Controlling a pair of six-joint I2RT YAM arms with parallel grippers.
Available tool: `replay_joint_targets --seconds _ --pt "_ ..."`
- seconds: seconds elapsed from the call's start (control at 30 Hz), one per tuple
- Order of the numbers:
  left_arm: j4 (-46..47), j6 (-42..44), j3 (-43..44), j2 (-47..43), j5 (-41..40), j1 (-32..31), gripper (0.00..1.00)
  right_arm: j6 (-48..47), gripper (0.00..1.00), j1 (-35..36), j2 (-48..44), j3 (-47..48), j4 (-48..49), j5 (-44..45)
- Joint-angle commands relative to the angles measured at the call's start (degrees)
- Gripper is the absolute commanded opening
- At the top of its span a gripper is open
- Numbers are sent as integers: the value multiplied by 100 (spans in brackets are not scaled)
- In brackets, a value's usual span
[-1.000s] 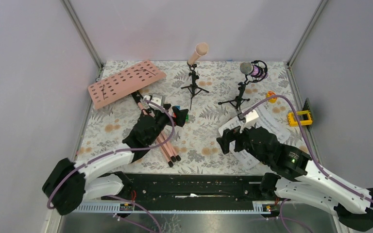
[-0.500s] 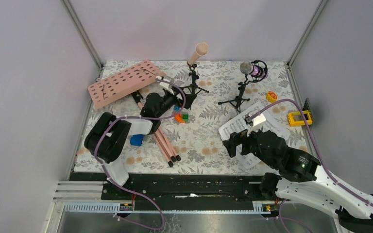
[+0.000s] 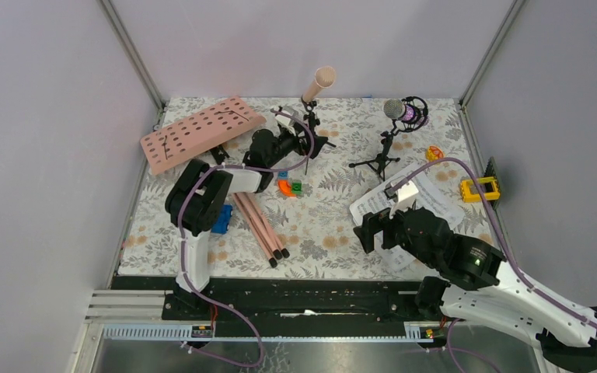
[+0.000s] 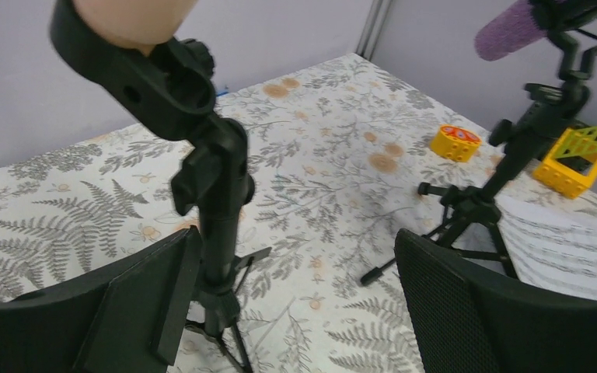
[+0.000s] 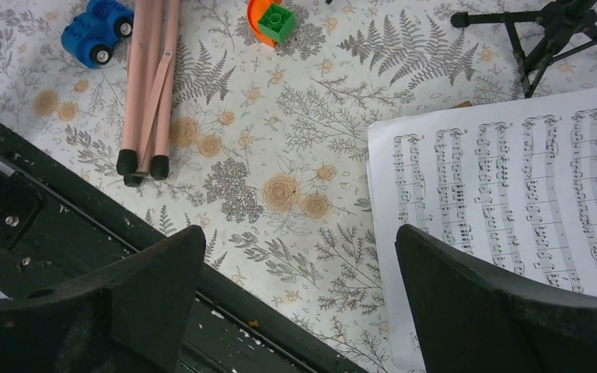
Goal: Pack up the instrument practice props
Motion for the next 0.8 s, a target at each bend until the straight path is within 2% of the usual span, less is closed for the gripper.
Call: replay_joint_targets --seconds 0.0,0.2,0.37,0.53,0.77 --pt "-29 216 627 350 -8 111 99 -48 100 -15 145 -37 153 -171" --pt "-185 164 1274 900 137 262 91 -59 100 -14 278 -48 157 -203" --pt "-154 196 1705 1258 248 277 89 -63 100 -18 297 -69 173 -192" --pt "-43 119 1940 1455 475 277 67 -64 100 -14 354 -83 198 -171" --pt "355 -47 1572 1246 1006 268 32 -63 100 -14 423 -83 197 -184"
